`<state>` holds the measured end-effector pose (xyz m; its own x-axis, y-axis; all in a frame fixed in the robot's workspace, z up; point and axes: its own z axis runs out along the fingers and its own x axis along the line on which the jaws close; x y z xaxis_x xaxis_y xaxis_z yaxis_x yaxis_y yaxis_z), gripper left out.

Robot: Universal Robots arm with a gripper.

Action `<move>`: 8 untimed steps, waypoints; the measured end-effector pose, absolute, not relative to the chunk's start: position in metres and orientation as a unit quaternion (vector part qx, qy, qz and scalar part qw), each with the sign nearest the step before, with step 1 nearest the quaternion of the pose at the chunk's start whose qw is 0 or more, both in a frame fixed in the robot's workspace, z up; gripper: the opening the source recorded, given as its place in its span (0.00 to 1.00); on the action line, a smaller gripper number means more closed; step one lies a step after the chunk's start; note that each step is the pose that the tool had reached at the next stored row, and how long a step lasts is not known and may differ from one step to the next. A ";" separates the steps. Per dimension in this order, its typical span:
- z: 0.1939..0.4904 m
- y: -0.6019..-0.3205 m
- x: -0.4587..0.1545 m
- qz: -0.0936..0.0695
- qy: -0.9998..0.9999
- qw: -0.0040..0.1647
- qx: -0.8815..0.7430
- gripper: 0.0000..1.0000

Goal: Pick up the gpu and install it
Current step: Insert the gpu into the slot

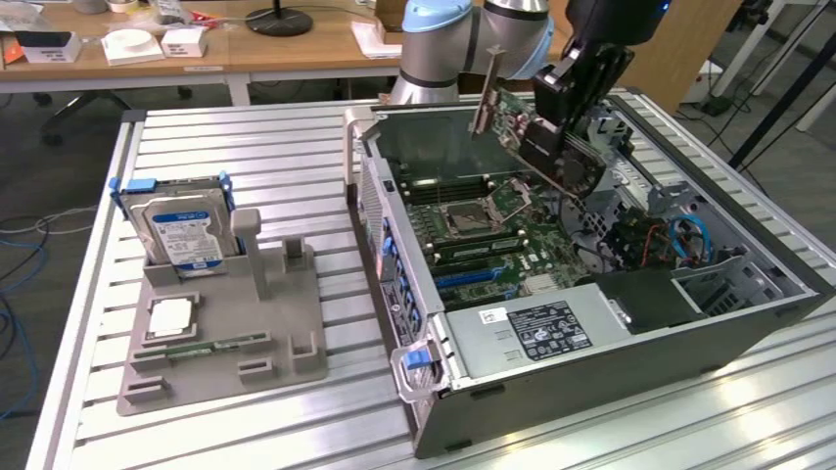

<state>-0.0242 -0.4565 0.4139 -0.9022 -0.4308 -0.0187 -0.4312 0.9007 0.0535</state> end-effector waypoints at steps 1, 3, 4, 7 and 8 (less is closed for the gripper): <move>0.414 -0.457 -0.024 0.028 0.973 0.003 -0.229 0.26; 0.414 -0.456 -0.024 0.028 0.969 0.002 -0.246 0.26; 0.414 -0.456 -0.024 0.028 0.967 0.002 -0.254 0.26; 0.414 -0.456 -0.024 0.028 0.960 0.002 -0.279 0.26; 0.414 -0.456 -0.024 0.028 0.958 0.001 -0.287 0.26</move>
